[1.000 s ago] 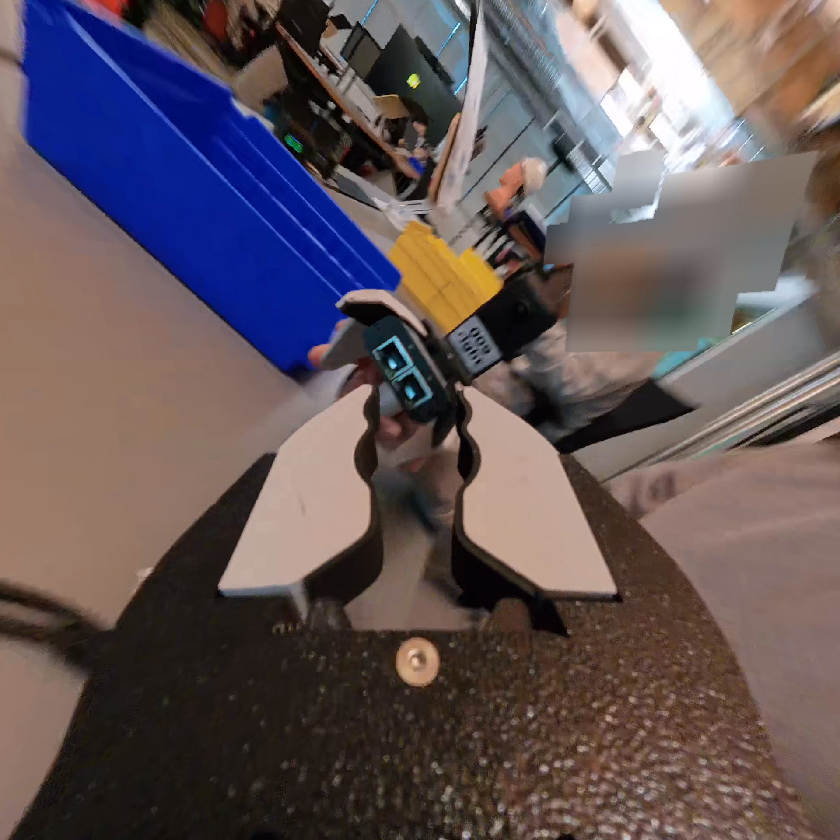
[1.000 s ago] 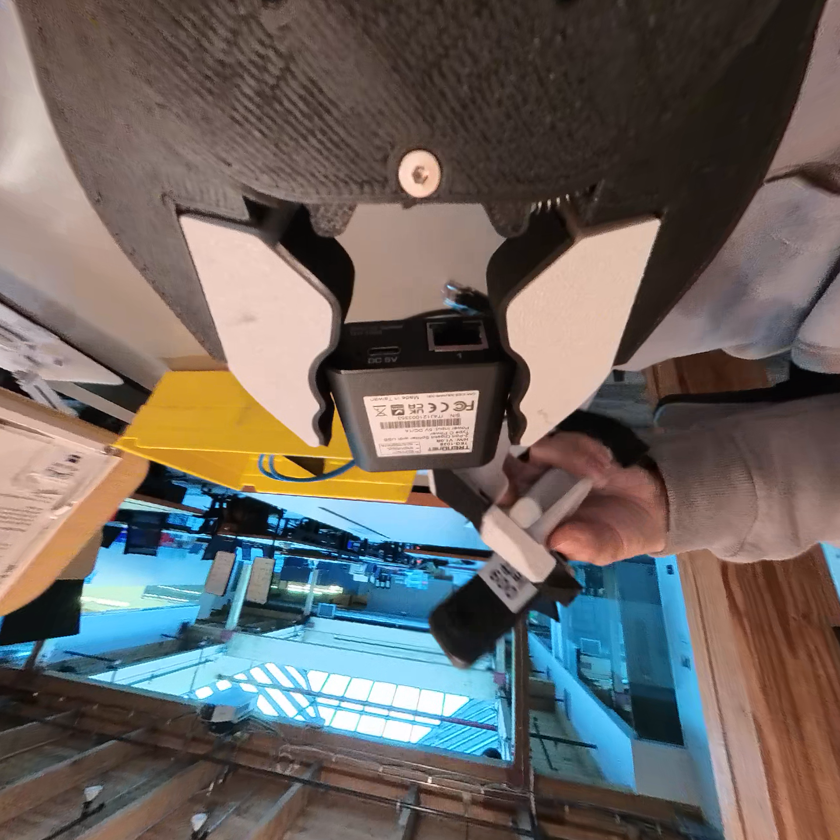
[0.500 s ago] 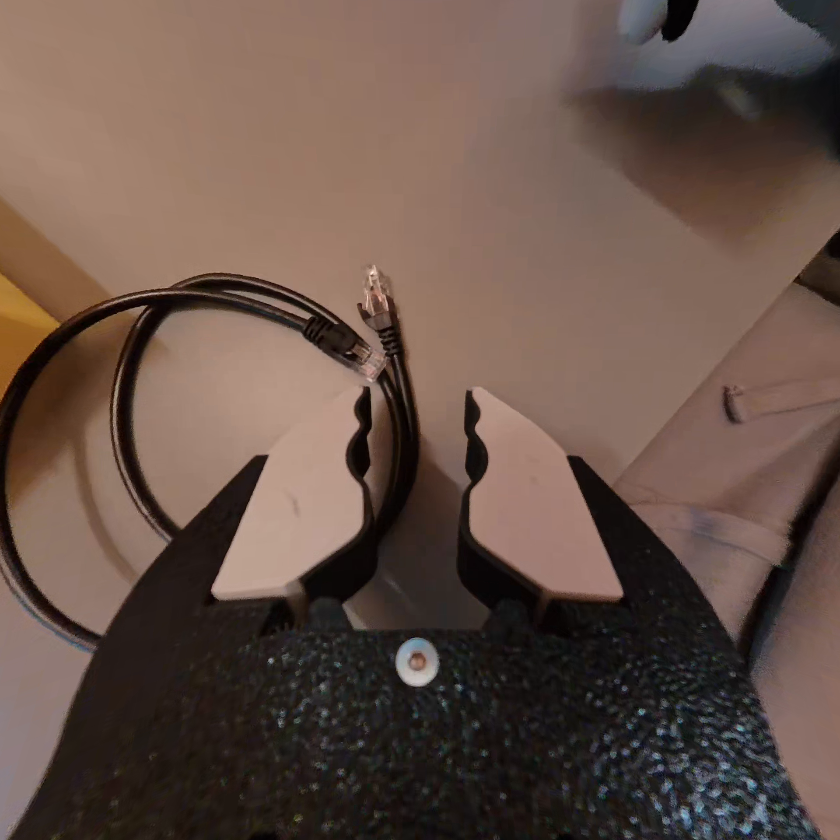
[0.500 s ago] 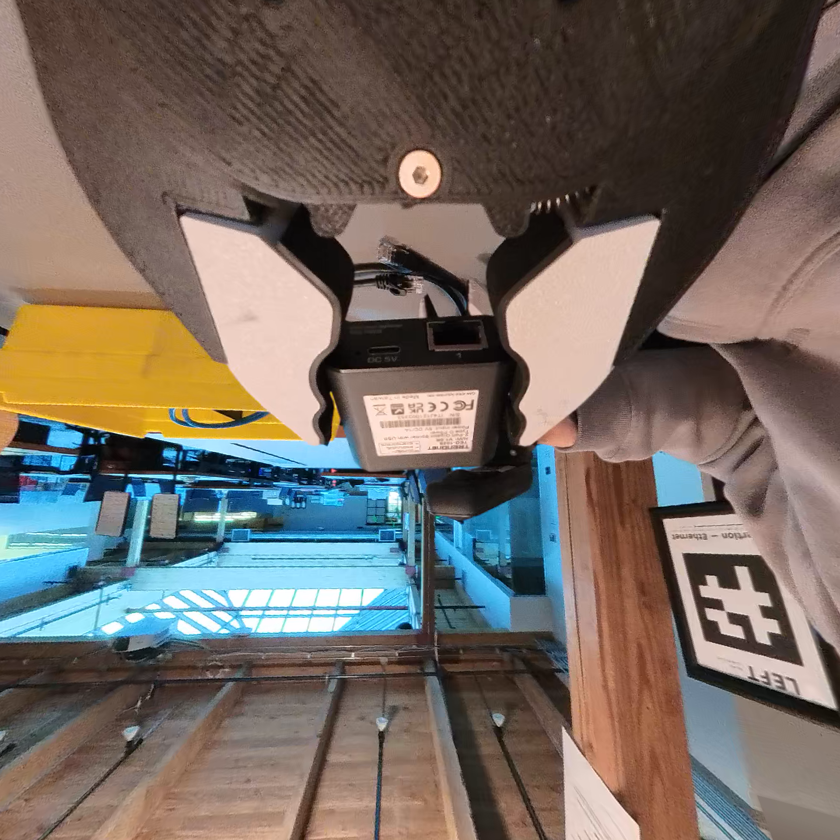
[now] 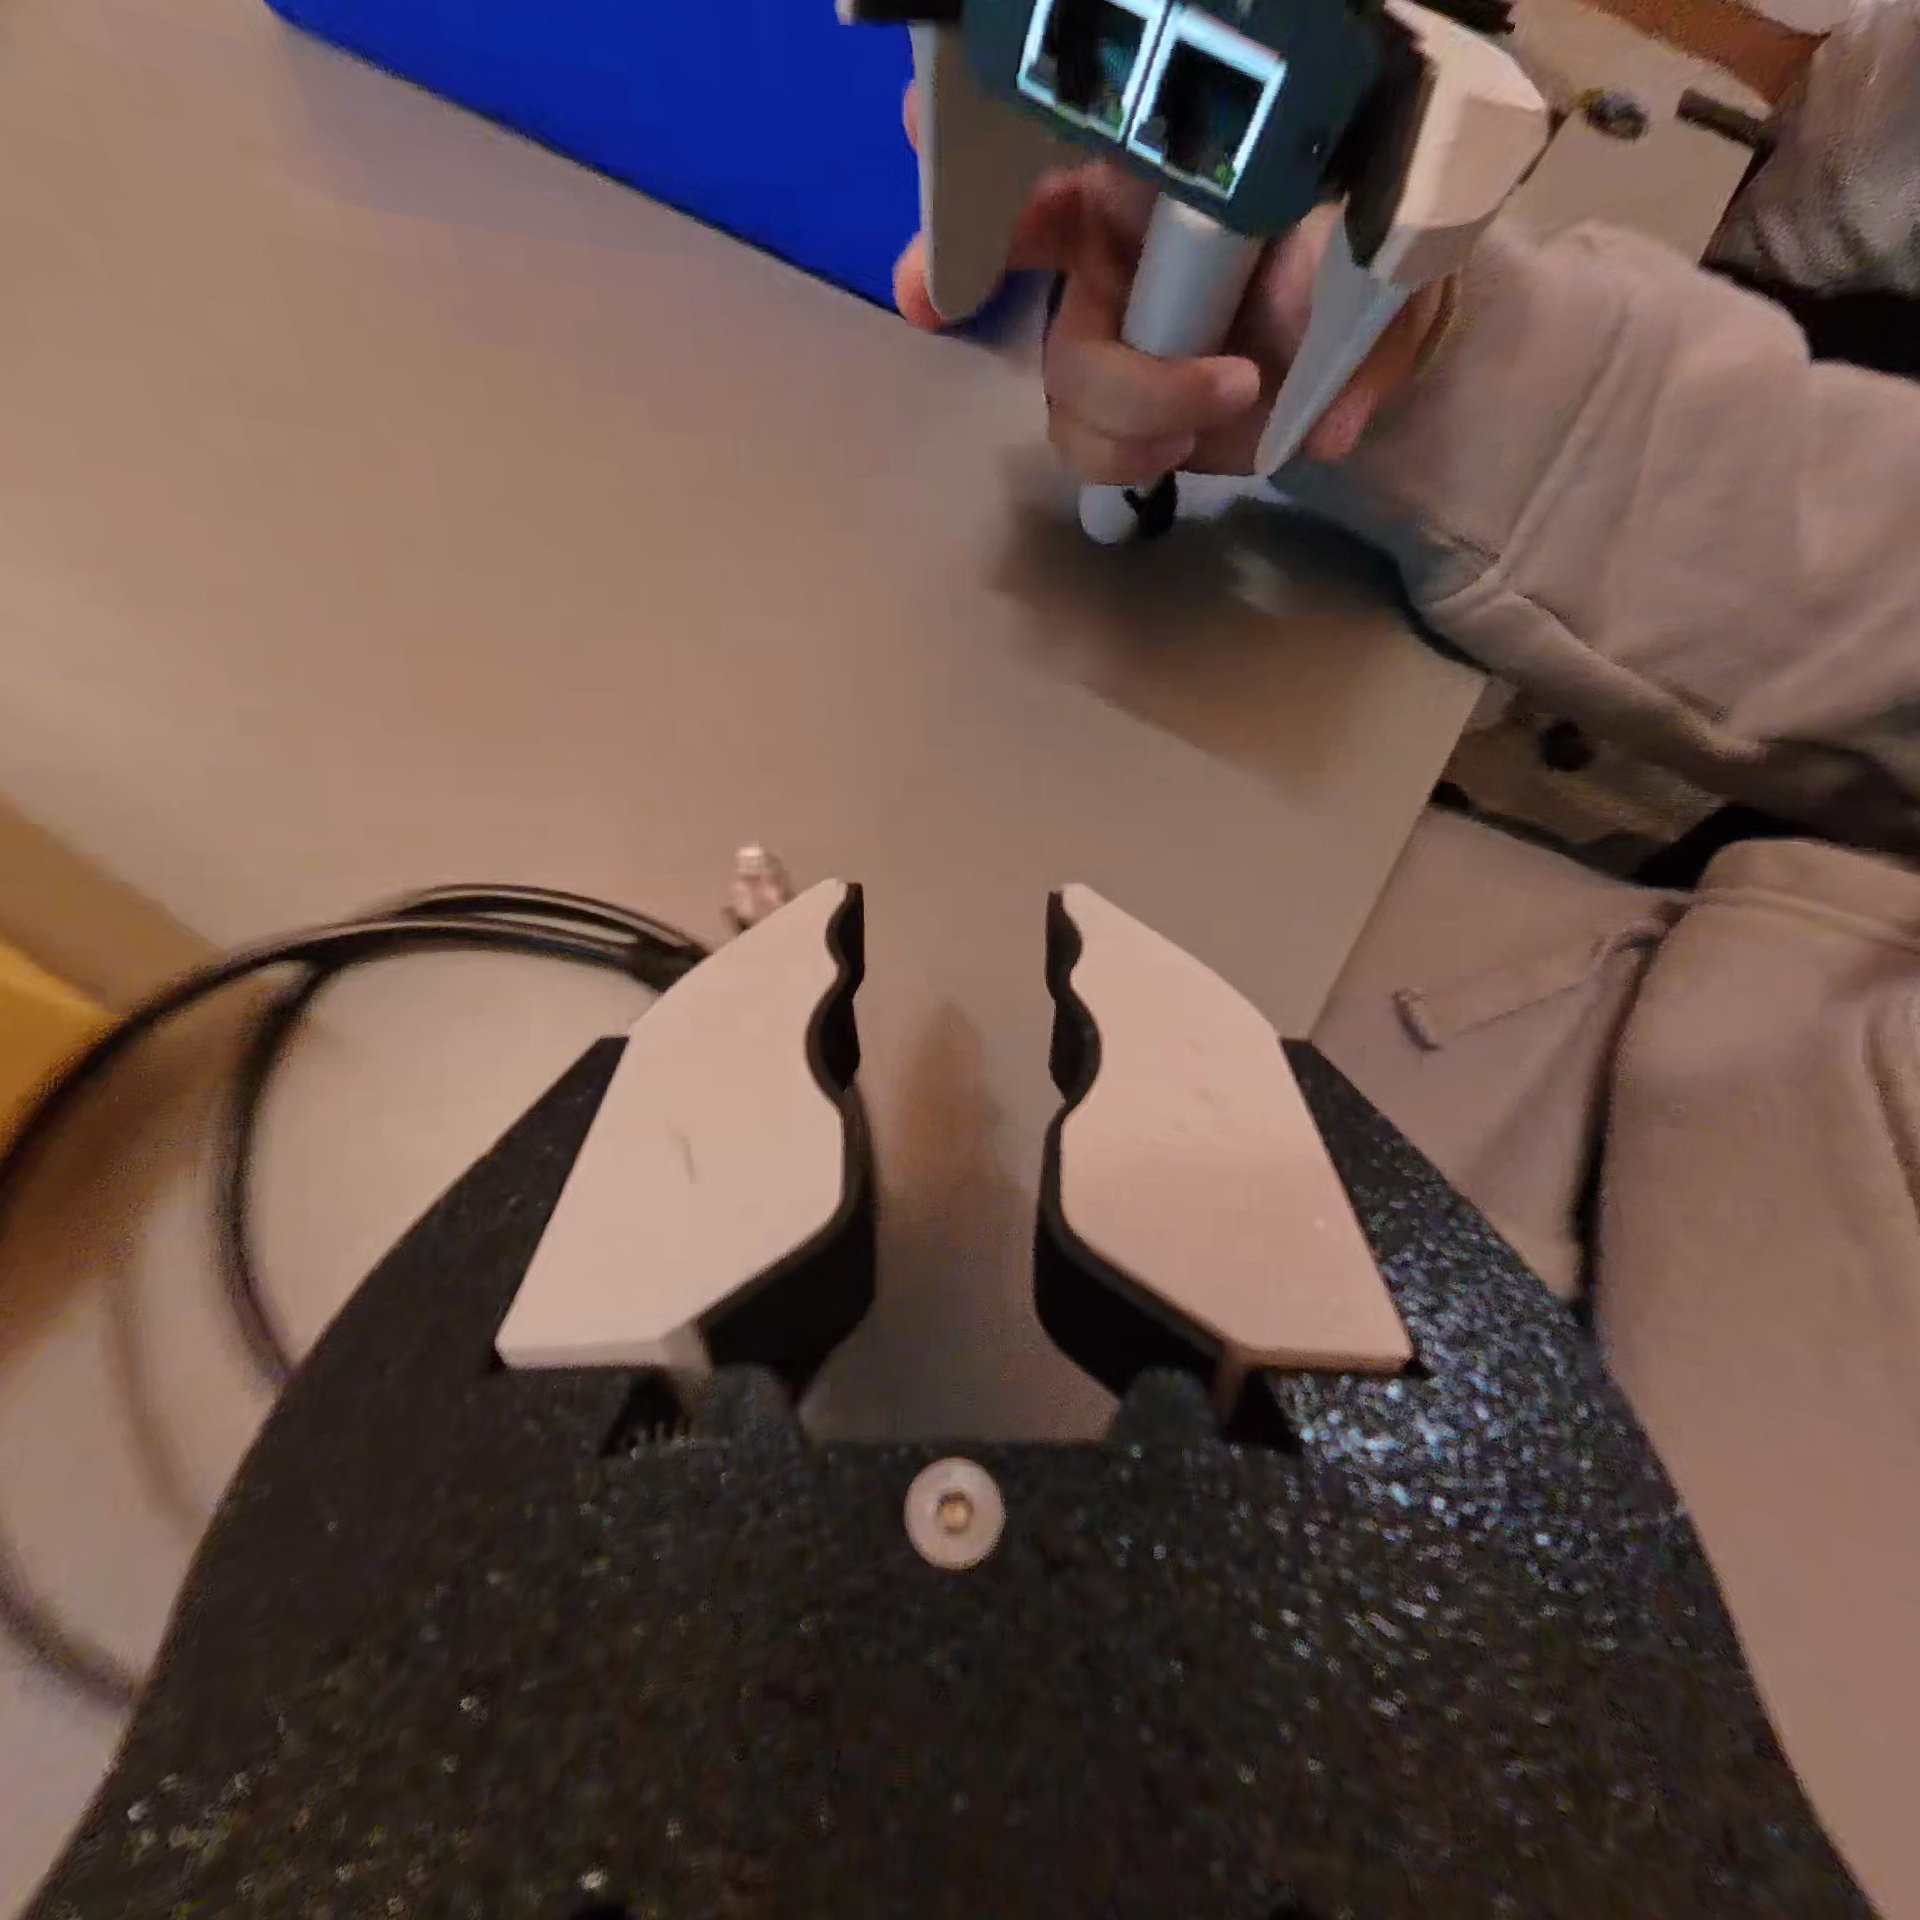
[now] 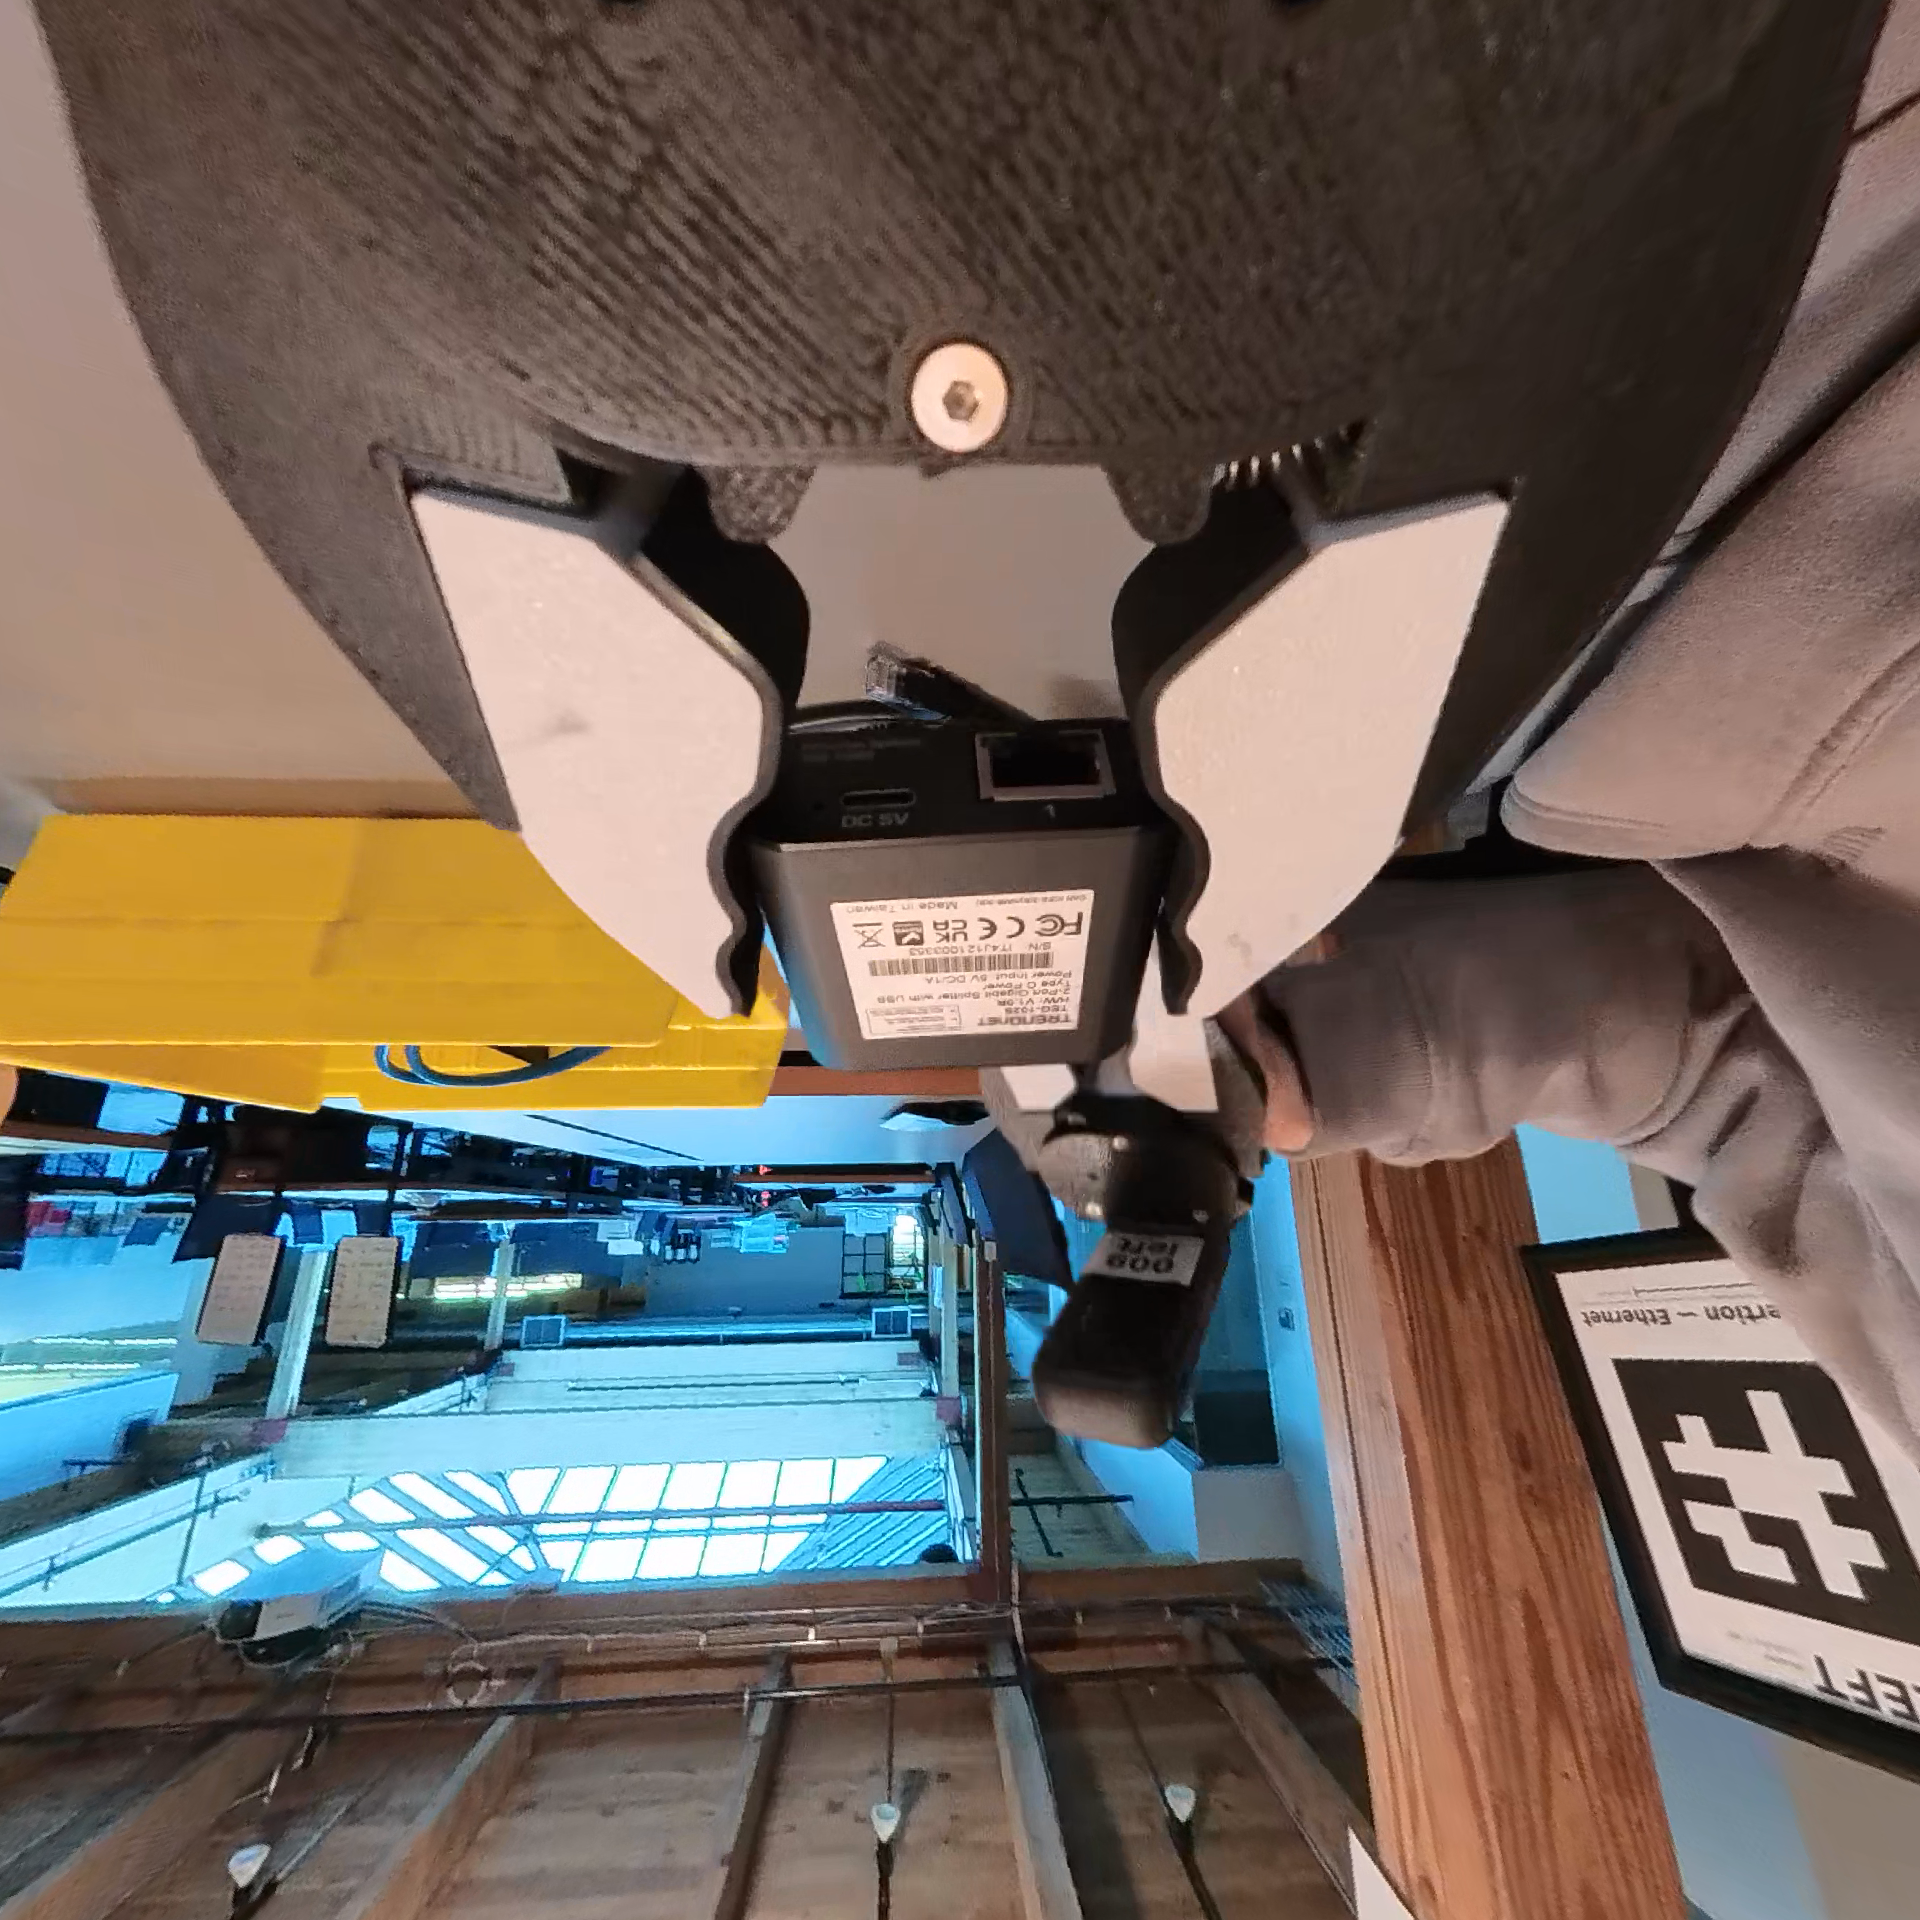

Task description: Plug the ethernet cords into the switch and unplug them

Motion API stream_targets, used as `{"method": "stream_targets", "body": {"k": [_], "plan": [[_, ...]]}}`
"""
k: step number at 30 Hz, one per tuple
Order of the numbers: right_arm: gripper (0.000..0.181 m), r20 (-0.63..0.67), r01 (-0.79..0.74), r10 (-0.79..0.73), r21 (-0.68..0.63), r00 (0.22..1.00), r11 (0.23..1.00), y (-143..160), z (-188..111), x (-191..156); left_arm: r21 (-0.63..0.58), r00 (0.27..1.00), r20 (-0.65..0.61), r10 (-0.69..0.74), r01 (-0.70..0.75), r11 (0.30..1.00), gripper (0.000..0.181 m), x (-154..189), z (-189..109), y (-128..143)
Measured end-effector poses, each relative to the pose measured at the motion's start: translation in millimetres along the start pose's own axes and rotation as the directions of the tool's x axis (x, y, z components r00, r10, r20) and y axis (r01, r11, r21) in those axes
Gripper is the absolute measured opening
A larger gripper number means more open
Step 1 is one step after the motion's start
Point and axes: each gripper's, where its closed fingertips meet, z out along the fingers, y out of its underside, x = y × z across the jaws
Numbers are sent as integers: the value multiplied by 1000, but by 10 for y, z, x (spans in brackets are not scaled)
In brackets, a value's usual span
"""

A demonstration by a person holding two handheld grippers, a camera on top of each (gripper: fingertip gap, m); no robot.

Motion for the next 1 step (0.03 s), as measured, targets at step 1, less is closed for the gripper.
{"method": "stream_targets", "body": {"k": [1], "plan": [[75,6,-3,3,0,1000,1000,1,0,-4,-22,998,27,57,-56,998,33,-93,-82,17]]}}
